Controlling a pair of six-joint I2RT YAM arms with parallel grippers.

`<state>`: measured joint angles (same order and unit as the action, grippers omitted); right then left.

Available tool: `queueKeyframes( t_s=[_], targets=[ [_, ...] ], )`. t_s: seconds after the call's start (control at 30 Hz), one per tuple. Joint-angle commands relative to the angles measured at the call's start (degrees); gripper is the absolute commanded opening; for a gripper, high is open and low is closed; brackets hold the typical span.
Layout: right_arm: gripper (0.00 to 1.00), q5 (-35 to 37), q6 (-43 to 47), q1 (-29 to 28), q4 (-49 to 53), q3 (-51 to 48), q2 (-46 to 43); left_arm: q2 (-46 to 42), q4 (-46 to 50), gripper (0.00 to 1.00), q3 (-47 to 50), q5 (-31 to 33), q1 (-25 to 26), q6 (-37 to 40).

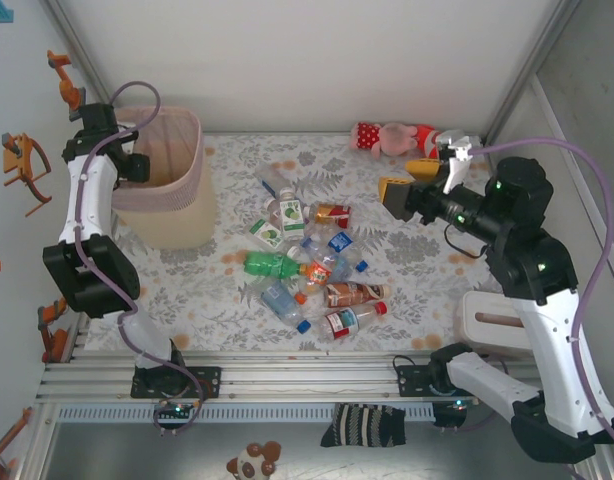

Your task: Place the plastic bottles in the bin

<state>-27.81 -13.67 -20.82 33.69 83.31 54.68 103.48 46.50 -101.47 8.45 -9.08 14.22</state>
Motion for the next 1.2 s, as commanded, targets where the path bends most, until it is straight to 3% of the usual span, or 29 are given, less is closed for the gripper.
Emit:
queueKeyframes(
  t_s=[0.0, 0.43, 0.73, 1.17],
  targets=[
    [0.78, -0.93, -0.48, -0.17, -1.37, 1.15, -0.06, 2.74, 2.01, 0.61, -0.21, -1.55, -0.45, 0.12],
    [0.78, -0.22, -0.89, -0.17, -1.0, 0.28, -1.41, 3.89, 4.78, 0.73, -2.07, -4.94, -0.41, -1.29],
    [0.78, 0.03, -1.67, -0.12, -0.94, -0.45, -1.96, 2.41, 4.82, 0.74, -2.33, -7.31, -0.32, -2.25],
    [0.77, 3.51, -0.99, -0.15, 3.38, -1.59, -2.91, -4.05, 3.07, 0.73, -4.99, -20.48, -0.32, -8.2]
  ],
)
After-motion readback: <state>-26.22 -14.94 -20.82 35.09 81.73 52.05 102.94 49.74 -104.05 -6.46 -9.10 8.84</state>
